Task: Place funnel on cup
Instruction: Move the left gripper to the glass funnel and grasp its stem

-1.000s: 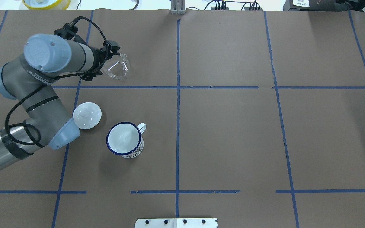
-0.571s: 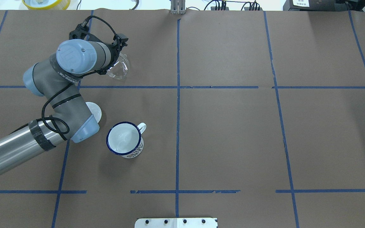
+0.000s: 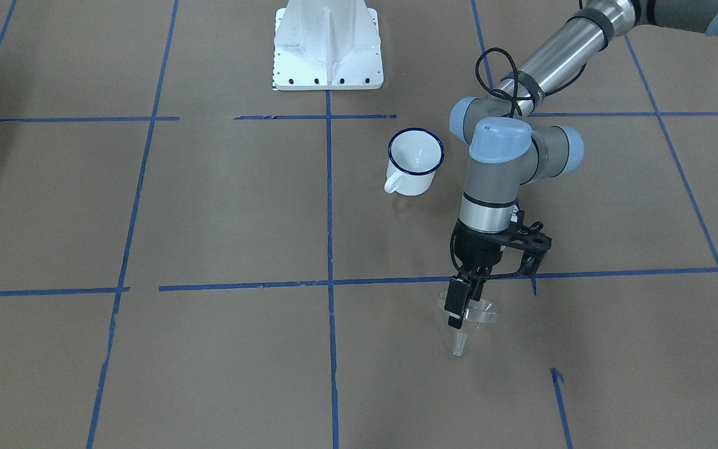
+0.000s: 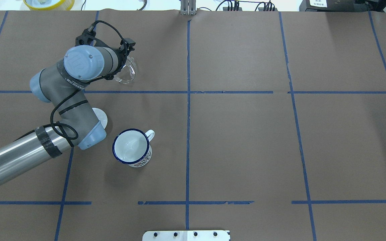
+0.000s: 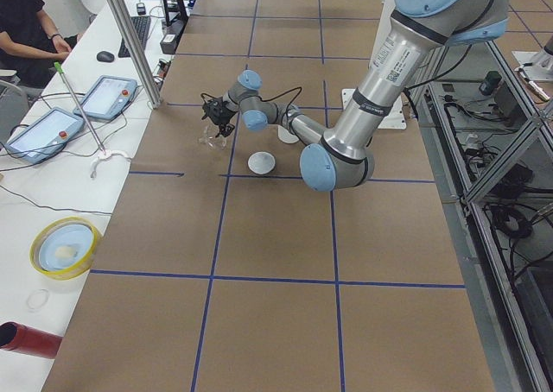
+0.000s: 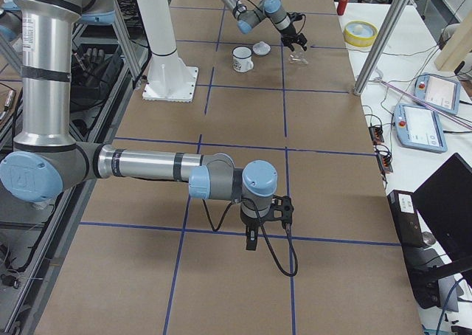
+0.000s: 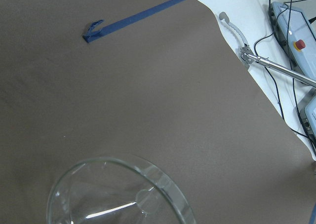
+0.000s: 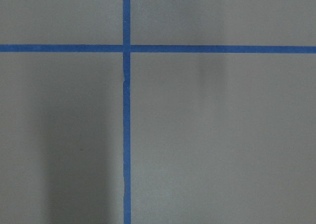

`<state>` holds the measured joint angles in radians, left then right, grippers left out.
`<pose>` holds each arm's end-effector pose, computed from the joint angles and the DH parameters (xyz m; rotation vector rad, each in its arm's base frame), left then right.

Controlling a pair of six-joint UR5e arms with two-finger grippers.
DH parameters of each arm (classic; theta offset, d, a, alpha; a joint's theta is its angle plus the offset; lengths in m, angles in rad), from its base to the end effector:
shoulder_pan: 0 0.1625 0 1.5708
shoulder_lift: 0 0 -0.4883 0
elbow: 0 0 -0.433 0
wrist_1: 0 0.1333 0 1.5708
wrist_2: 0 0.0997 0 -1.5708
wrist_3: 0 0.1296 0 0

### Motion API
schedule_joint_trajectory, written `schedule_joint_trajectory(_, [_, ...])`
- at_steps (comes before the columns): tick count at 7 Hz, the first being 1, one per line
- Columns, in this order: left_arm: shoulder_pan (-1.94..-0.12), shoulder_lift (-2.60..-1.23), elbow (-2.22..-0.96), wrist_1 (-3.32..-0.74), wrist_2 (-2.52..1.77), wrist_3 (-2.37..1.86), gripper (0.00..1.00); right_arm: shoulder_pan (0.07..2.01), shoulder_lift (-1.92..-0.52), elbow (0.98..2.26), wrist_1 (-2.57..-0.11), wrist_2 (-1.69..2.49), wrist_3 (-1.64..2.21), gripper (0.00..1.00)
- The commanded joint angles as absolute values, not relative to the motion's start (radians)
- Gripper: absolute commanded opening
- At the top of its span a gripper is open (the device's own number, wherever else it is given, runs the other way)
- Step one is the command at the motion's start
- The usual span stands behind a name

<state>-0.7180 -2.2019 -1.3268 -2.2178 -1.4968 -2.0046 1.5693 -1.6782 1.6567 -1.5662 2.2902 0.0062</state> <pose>0.5470 -0.6675 0.3737 0.2251 1.0714 -1.0802 0.0472 -0.4787 0.7565 -0.0189 -0.7193 0.0106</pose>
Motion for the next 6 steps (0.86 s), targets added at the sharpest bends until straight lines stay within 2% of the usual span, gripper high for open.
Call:
schedule_joint_trajectory(1, [-0.718,-2.206,-1.316,-2.241,-1.497,-1.991,0.19,1.569,-1.678,1.657,-1.566,2.29,0.006,1.0])
schedule_joint_trajectory(2, [-0.718,-2.206,-1.316,-2.241,-1.497,-1.953,0.0,1.569,-1.678,1.657,-1.566,2.29,0.006,1.0])
schedule_joint_trajectory(5, [-0.73,-2.206,-1.327,-2.291,-1.502,-1.942,0.0,1.569,-1.678,1.657,-1.566,2.29,0.006,1.0])
schedule_joint_trajectory(6, [-0.751,-2.204,-1.368,-2.304,-1.518,-1.941,0.0,1.569,-1.678,1.657,-1.566,2.29,0.006,1.0])
